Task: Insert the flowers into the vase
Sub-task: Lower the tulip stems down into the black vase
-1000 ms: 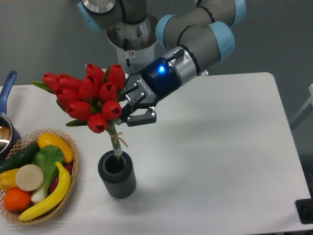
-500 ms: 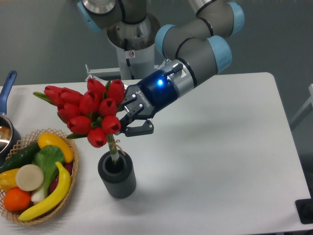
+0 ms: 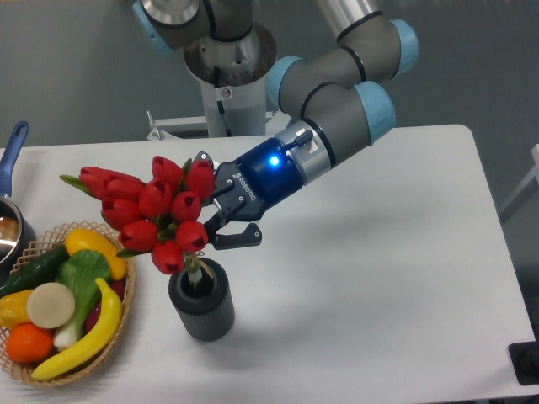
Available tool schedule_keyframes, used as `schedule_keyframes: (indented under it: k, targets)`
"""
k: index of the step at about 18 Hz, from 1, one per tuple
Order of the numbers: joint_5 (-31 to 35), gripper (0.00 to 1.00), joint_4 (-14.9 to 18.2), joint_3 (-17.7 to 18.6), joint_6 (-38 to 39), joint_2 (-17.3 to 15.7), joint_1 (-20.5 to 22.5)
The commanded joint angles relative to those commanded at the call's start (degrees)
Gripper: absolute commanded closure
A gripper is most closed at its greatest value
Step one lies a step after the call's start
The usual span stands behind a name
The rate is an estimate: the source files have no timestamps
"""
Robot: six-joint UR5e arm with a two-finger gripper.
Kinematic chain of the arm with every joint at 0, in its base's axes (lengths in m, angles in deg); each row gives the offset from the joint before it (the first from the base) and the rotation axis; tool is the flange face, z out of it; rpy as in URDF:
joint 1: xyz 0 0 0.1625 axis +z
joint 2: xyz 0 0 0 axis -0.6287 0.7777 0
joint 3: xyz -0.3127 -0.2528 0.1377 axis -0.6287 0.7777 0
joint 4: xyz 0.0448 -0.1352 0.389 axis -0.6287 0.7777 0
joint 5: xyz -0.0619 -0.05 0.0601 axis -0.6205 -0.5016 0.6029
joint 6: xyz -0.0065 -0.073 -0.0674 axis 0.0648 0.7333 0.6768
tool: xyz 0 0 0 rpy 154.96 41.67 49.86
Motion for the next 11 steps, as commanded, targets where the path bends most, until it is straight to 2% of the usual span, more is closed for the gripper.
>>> schedule_keyframes:
  k: [4, 11]
  targets:
    - [0.0, 0.64, -0.09, 0.0, -0.87, 1.67, 0.09]
    - [0.17, 0.63, 0.0, 1.32, -1.49, 2.29, 0.18]
